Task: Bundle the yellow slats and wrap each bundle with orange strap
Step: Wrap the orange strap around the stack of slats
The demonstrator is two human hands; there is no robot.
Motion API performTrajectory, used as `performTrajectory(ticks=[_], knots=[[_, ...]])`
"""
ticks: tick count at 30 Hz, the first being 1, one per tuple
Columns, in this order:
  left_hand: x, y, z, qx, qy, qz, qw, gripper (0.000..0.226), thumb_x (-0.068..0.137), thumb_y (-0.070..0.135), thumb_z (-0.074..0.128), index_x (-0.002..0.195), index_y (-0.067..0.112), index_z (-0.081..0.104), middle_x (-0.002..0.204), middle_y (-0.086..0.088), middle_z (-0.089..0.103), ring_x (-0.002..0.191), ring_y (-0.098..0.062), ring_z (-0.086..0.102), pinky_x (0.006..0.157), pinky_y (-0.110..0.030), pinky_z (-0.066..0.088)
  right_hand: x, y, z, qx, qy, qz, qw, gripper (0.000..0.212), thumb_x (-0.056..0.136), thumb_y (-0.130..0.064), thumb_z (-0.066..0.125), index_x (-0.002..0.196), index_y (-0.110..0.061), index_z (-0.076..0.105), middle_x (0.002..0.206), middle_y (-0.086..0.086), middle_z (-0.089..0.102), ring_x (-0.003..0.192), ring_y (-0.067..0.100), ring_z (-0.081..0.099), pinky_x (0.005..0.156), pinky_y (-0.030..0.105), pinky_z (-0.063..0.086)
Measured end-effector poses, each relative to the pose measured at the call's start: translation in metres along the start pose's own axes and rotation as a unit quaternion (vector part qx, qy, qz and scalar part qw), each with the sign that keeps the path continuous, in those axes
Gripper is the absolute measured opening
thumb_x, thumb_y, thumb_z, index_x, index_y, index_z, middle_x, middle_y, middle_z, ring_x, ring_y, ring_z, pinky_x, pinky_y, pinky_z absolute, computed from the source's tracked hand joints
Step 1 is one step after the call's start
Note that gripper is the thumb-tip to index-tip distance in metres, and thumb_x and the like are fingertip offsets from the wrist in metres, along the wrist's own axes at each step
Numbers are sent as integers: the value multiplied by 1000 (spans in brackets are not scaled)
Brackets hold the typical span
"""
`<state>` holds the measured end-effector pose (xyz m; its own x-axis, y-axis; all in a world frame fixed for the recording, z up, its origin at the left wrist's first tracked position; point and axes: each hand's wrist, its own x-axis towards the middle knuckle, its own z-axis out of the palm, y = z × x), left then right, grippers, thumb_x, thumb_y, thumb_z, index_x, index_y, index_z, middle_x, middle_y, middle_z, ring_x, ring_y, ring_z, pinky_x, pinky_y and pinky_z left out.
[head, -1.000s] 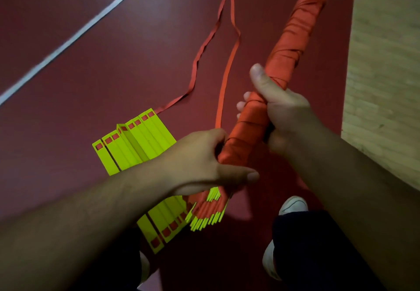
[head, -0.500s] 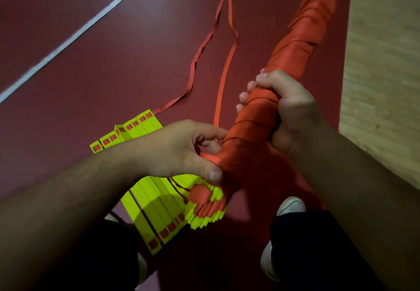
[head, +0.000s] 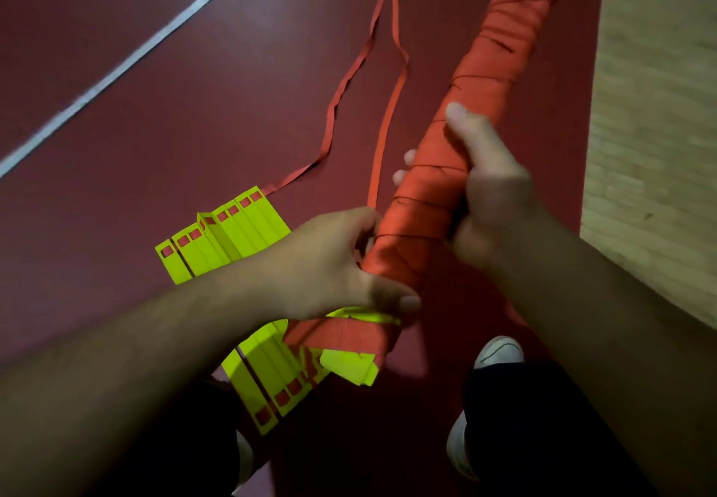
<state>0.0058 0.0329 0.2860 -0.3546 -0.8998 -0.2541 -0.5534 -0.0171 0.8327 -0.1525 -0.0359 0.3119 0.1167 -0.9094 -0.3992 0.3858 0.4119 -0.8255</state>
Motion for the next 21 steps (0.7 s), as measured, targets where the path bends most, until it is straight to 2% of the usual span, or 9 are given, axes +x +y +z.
performTrajectory(ticks=[2, 4, 6, 9, 12, 16, 17, 19, 21], knots=[[0, 0, 4, 38, 21, -5, 999, 71, 47, 74, 73, 93, 22, 60, 88, 2, 71, 83, -21, 68, 74, -50, 54, -1, 5, 1, -30, 17, -2, 999, 26, 85, -31, 73, 101, -16, 60, 85, 16, 59, 66, 27, 60, 53, 33, 54], [-1, -1, 4, 1, -7, 2, 1000, 69, 50, 69, 76, 95, 19, 60, 87, -1, 70, 77, -18, 66, 71, -51, 54, -2, 5, 0, -37, 25, -4, 999, 22, 84, -25, 75, 96, -16, 60, 82, 13, 60, 61, 26, 60, 51, 32, 53], [-2, -2, -2, -65, -58, 12, 996, 58, 54, 50, 84, 95, 19, 59, 85, -6, 64, 71, -14, 58, 66, -49, 55, 0, 2, -2, -27, 21, 7, 999, 19, 84, -20, 74, 96, -13, 60, 77, 11, 62, 58, 24, 61, 53, 33, 54], [-4, -6, -16, -154, -148, 20, 977, 48, 64, 10, 87, 104, 17, 61, 90, -16, 65, 77, -20, 60, 62, -40, 54, 1, 0, -4, -10, -3, 32, 999, 18, 86, -22, 70, 96, -12, 60, 74, 9, 62, 59, 24, 62, 62, 37, 54], [-2, -8, -20, -168, -188, 34, 967, 44, 66, 26, 84, 105, 21, 64, 78, -16, 60, 68, -25, 47, 52, -49, 41, -2, -2, -4, 18, -26, 41, 999, 15, 88, -25, 64, 91, -12, 58, 73, 7, 62, 59, 22, 62, 61, 34, 54], [-5, -3, -21, -187, -223, 54, 955, 48, 64, 65, 79, 86, 26, 62, 65, 7, 46, 50, -2, 41, 44, -18, 37, -5, -5, -2, 69, -60, 46, 995, 25, 89, -31, 59, 100, -9, 54, 76, 4, 63, 63, 20, 64, 66, 33, 56], [-5, -2, -21, -191, -221, 55, 955, 51, 65, 67, 78, 84, 23, 60, 64, 7, 45, 49, 0, 40, 43, -17, 36, -5, -5, -3, 75, -69, 45, 994, 28, 89, -33, 57, 100, -7, 54, 75, 4, 63, 64, 19, 63, 67, 33, 55], [-5, -4, -21, -200, -205, 44, 957, 39, 68, 50, 81, 84, 21, 60, 62, 2, 45, 48, -4, 40, 44, -21, 33, -4, -5, -4, 67, -73, 41, 994, 32, 88, -36, 55, 99, -6, 56, 75, 4, 64, 67, 18, 63, 70, 32, 54], [-5, -5, -20, -207, -196, 36, 958, 33, 68, 38, 77, 88, 16, 62, 65, -18, 47, 57, -17, 42, 47, -39, 35, -2, -8, -3, 50, -62, 30, 996, 36, 84, -41, 61, 101, -10, 56, 77, 6, 63, 67, 19, 61, 67, 30, 52]])
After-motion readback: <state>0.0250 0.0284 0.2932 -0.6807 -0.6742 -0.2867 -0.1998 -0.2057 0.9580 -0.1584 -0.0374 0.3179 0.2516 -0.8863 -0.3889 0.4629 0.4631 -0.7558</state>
